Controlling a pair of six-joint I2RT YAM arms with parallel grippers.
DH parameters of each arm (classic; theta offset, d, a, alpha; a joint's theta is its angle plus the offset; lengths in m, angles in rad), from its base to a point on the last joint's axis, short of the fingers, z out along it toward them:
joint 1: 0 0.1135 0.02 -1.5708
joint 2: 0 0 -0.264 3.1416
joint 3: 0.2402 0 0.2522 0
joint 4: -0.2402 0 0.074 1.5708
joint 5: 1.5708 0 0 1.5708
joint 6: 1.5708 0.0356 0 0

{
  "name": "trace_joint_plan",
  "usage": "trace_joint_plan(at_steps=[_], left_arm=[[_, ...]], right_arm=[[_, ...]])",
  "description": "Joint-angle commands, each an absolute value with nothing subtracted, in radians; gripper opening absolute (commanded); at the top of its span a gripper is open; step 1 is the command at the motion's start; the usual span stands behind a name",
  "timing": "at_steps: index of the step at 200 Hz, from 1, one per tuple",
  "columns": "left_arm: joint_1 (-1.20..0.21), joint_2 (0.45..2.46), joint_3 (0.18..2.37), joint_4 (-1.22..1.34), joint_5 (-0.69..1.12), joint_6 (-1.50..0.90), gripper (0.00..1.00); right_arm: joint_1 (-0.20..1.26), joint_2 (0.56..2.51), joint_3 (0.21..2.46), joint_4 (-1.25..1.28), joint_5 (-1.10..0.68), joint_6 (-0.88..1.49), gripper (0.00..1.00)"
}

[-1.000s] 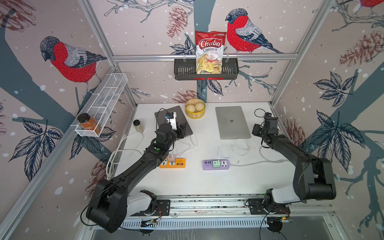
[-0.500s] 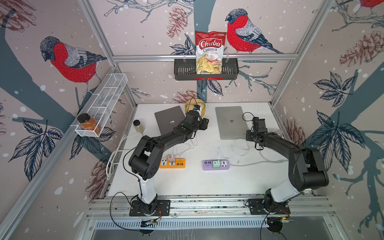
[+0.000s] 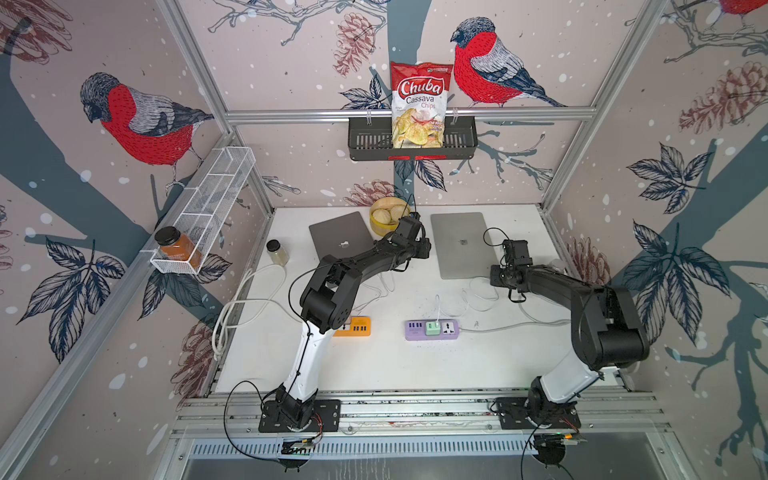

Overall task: Unplug the laptop charger
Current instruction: Remove the charging cable from the laptop.

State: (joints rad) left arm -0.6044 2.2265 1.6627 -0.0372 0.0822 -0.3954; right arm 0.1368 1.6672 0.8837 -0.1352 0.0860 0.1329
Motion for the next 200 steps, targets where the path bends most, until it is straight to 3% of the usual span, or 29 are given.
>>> trace_joint_plan(at_steps=[1,142,200], left_arm=[[-0.604,2.245,1.703,-0.102,0.105,-0.398,0.52],[-0.614,2.392,1.937,-0.302,0.221,-0.364,0.54],[-0.627,2.465,2.033,-0.387,0.249,-0.36,0.45]], right_arm=[[0.142,1.679,0.893,-0.13,0.052,0.129,0.24],[0.15,1.724,0.883,-0.096,0.058,0.121,0.2],[0.15,1.731,0.876,-0.086,0.065,0.118,0.18]])
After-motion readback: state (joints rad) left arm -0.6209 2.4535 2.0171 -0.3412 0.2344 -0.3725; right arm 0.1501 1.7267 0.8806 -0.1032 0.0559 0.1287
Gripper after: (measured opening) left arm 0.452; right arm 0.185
